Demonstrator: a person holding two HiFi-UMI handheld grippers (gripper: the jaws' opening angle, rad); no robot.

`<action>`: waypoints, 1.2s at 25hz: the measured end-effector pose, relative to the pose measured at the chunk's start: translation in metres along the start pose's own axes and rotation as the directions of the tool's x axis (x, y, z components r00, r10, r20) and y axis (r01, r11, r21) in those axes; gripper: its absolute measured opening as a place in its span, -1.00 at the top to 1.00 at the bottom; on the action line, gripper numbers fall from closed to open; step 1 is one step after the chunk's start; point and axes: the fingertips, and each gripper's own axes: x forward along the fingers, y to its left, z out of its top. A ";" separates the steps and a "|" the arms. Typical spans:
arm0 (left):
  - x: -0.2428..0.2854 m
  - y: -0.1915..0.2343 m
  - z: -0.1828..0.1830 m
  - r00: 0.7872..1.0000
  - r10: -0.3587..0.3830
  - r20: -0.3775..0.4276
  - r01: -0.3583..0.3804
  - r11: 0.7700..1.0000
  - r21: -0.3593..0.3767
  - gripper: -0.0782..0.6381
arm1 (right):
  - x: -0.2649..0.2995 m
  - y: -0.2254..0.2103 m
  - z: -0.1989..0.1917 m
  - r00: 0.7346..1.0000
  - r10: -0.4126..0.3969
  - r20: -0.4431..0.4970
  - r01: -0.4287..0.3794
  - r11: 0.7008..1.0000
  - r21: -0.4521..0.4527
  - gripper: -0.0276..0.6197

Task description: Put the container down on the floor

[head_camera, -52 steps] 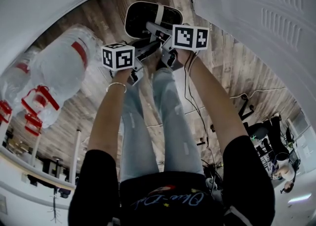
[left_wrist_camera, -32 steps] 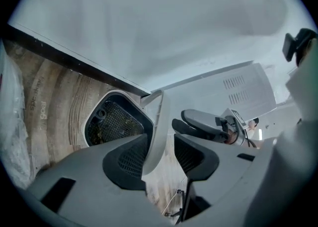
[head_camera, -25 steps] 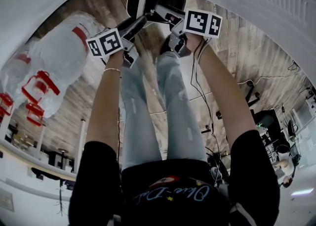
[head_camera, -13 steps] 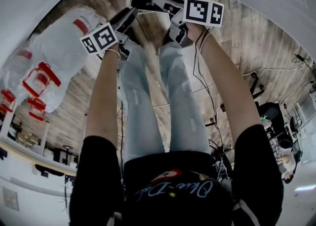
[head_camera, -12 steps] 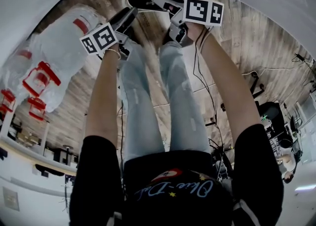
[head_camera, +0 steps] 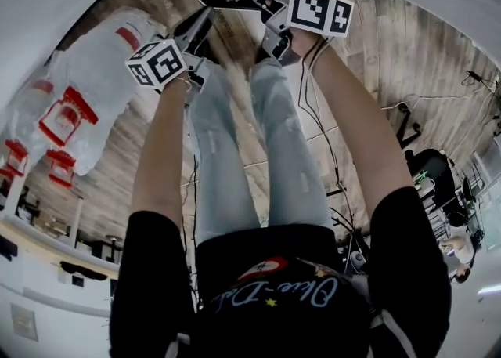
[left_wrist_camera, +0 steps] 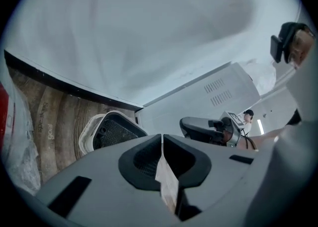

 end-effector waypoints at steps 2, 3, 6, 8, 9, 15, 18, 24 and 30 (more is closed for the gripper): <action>-0.005 -0.013 0.010 0.999 -0.034 0.024 0.033 0.999 0.009 0.76 | -0.005 0.007 0.004 1.000 0.001 0.028 0.000 1.000 -0.002 0.91; -0.008 -0.020 0.016 0.998 -0.048 0.049 0.048 0.999 0.007 0.77 | -0.008 0.010 0.006 0.999 0.004 0.041 -0.003 1.000 -0.005 0.91; -0.019 -0.041 0.036 0.990 -0.081 0.119 0.080 0.997 0.009 0.77 | -0.020 0.018 0.012 0.997 0.009 0.070 -0.008 1.000 -0.019 0.91; -0.026 -0.058 0.042 0.984 -0.114 0.135 0.112 0.993 0.026 0.77 | -0.030 0.025 0.011 0.997 0.010 0.083 -0.007 0.999 -0.037 0.92; -0.030 -0.066 0.044 0.983 -0.127 0.133 0.122 0.992 0.043 0.77 | -0.035 0.029 0.010 0.996 0.011 0.089 -0.006 0.999 -0.051 0.91; -0.057 -0.116 0.053 0.986 -0.139 0.093 0.122 0.979 0.164 0.77 | -0.070 0.060 0.007 0.989 0.016 0.144 0.001 0.993 -0.116 0.91; -0.067 -0.136 0.057 0.987 -0.139 0.084 0.117 0.967 0.227 0.77 | -0.084 0.074 0.007 0.988 0.014 0.155 0.010 0.988 -0.154 0.91; -0.094 -0.187 0.060 0.987 -0.155 0.037 0.131 0.920 0.369 0.77 | -0.122 0.119 0.009 0.976 0.042 0.216 0.007 0.975 -0.220 0.92; -0.120 -0.239 0.071 0.986 -0.165 0.006 0.139 0.848 0.511 0.77 | -0.158 0.169 0.014 0.963 0.051 0.266 0.041 0.943 -0.329 0.92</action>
